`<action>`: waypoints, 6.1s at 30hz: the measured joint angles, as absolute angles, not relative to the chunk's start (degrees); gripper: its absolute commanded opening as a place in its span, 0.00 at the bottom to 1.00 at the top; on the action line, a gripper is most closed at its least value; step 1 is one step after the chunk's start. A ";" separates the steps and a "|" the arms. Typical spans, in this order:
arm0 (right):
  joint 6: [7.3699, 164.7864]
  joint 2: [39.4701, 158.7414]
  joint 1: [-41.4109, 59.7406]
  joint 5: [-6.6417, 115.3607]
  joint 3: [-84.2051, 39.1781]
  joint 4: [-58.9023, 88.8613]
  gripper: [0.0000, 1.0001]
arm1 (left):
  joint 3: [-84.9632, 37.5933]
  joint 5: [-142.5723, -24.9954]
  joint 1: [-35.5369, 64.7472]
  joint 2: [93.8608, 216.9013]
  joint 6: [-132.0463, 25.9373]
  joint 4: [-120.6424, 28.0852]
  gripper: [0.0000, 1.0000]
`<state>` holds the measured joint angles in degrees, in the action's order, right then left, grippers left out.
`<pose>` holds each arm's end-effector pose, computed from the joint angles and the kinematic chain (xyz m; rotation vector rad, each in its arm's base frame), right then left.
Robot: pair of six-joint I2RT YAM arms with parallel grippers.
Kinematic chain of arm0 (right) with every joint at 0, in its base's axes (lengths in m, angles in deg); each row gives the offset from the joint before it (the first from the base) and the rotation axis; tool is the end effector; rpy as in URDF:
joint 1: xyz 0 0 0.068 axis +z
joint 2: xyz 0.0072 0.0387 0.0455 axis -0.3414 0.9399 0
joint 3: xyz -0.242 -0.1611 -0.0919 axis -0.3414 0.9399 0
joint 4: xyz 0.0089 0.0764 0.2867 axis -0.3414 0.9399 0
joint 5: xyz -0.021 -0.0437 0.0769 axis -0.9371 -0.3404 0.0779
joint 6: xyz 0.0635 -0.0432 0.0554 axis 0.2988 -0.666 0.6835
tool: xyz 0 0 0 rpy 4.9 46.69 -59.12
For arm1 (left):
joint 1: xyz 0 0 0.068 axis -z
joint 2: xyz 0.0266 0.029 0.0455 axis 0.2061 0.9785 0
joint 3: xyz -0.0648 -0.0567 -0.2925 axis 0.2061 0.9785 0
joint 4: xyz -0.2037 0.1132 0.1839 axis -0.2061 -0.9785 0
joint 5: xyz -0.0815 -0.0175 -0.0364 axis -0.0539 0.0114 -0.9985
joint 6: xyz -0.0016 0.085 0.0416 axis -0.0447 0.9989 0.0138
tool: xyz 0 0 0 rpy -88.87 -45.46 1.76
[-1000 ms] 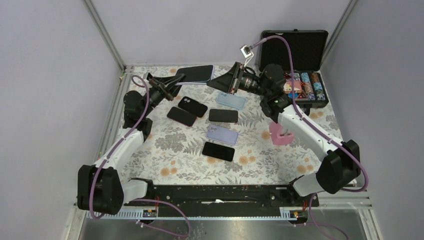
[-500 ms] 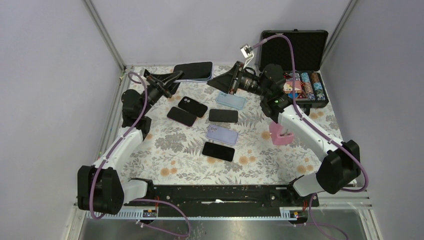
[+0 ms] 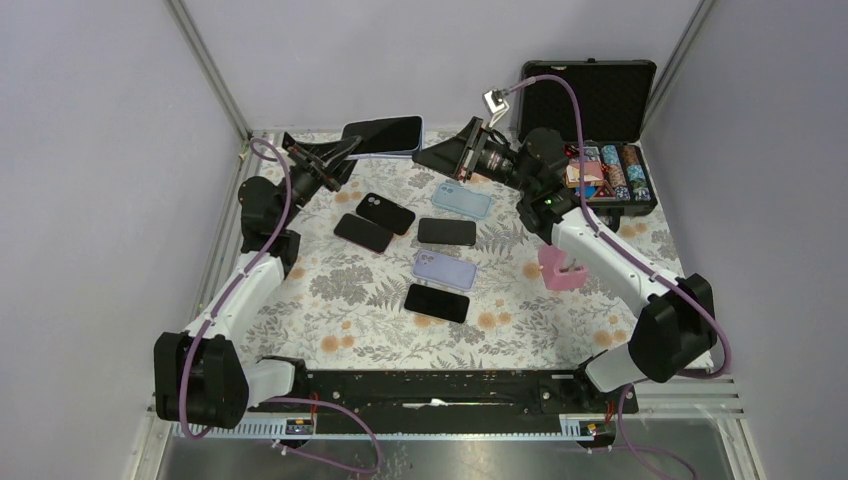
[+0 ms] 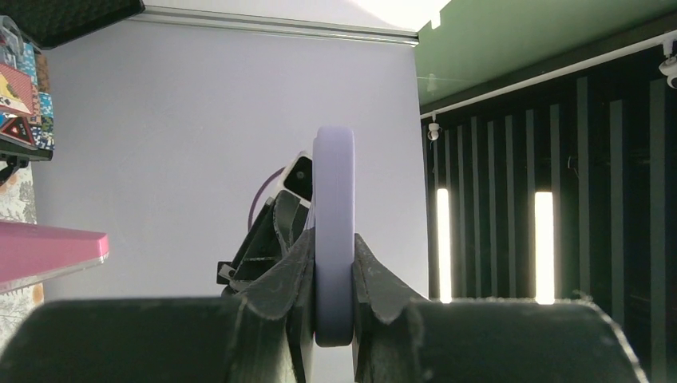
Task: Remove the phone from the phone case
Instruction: Remove the phone case from the phone.
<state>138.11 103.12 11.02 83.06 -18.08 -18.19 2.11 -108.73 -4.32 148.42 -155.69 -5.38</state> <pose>0.3327 0.2590 0.4457 -0.2825 1.5016 1.6900 0.3222 -0.0902 0.3913 -0.8065 1.4029 -2.1008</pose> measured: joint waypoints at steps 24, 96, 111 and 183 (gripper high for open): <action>153.76 107.47 10.10 77.61 -18.03 -27.11 0.37 | -0.73 -115.07 -4.41 141.27 -130.47 -14.86 0.00; 147.69 108.06 5.38 96.56 -24.53 -18.76 0.48 | -3.57 -130.42 -7.56 145.80 -137.02 -6.71 0.00; 155.84 109.49 5.27 104.54 -27.70 -33.80 0.00 | -5.12 -136.62 -7.29 141.21 -130.84 -8.07 0.00; 124.74 99.74 7.17 111.12 -25.14 -0.10 0.60 | -7.50 -137.39 -4.54 133.32 -105.33 -31.21 0.00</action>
<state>124.74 99.74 7.17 111.12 -25.14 -0.10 -7.50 -137.39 -4.54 133.32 -105.33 -31.21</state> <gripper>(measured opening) 0.599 0.139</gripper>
